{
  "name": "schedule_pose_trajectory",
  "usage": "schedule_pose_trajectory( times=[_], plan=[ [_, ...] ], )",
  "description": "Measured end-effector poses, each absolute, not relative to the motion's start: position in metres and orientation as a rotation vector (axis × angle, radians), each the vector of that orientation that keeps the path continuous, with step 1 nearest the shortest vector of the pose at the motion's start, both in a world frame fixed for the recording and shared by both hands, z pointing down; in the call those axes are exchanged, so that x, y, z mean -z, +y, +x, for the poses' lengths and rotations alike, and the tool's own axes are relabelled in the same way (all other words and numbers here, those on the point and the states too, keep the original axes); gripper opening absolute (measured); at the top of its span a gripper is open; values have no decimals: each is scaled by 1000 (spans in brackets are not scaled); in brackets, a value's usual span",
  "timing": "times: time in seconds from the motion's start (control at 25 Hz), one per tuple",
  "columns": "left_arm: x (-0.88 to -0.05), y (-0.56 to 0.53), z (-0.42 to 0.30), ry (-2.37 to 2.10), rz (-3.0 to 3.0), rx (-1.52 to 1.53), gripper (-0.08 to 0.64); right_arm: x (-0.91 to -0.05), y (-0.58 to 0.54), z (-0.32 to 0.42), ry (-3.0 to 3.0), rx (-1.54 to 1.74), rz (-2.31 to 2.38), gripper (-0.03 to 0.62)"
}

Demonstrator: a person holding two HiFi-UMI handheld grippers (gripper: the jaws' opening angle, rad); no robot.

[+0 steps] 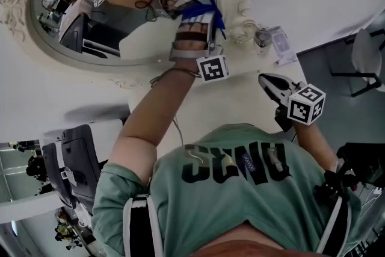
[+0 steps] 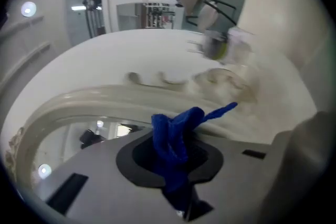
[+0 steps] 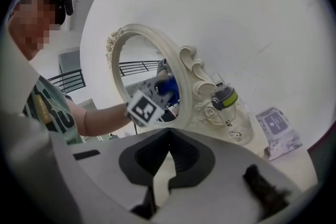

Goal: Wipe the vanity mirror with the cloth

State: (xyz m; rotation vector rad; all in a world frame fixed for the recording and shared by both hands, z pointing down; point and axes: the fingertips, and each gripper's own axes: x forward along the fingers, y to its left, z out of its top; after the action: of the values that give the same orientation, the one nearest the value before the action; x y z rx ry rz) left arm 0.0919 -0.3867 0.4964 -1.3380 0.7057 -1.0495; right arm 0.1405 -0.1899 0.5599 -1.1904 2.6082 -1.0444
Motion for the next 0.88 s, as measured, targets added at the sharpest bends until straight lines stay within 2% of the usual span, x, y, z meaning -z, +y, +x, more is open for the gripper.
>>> schedule_pose_trajectory(
  times=[0.12,0.24,0.36,0.48,0.6,0.68,0.88],
  plan=[
    [-595,-388,10,602,-1177,1364,61,-576,-189,148,2582,1073,-1165,8],
    [-623,-385,-75,629,-1151,1548,58,-581,-186,155,2582,1081,-1133,8],
    [-646,-376,-105,665,-1460,1644,58,-583,-188,157,2617,1085,-1118,8],
    [-650,-373,-112,693,-1439,1717,60,-568,-193,145,2662,1031,-1124,8],
    [-643,-381,-99,755,-1595,1639,70,-533,-202,134,2693,896,-1199,8],
    [-634,-358,-116,863,-1836,1558,75,-516,-196,104,2726,852,-1185,8],
    [-593,-249,-151,1074,-2656,1064,78,-500,-174,34,2746,882,-1190,8]
  ],
)
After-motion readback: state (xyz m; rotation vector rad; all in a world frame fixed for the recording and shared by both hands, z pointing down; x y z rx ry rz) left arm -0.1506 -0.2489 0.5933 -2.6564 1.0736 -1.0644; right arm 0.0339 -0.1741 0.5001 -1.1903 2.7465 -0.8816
